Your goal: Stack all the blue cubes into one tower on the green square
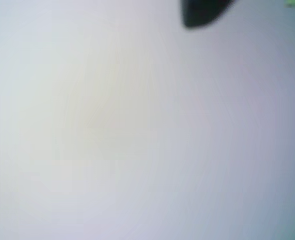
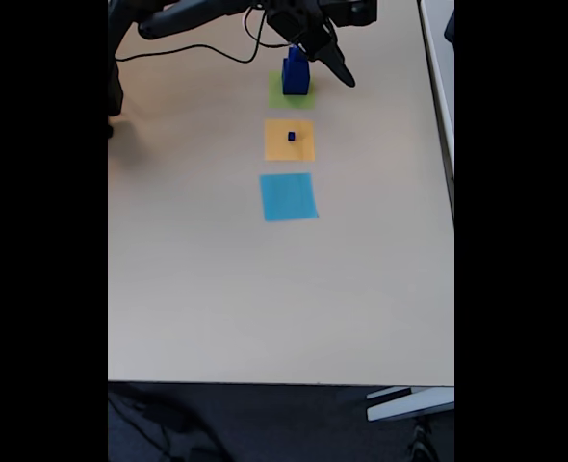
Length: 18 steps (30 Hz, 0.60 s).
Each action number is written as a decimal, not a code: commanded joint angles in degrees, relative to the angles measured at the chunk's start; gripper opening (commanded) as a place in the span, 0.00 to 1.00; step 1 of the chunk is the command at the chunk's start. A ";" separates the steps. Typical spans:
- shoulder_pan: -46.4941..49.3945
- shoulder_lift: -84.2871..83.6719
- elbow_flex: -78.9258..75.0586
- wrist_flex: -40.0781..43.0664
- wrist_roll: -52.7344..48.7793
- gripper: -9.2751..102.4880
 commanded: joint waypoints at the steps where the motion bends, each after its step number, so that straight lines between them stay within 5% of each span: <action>1: -0.53 0.18 -0.44 0.79 1.85 0.35; 18: -1.76 -4.57 9.05 1.85 2.37 0.33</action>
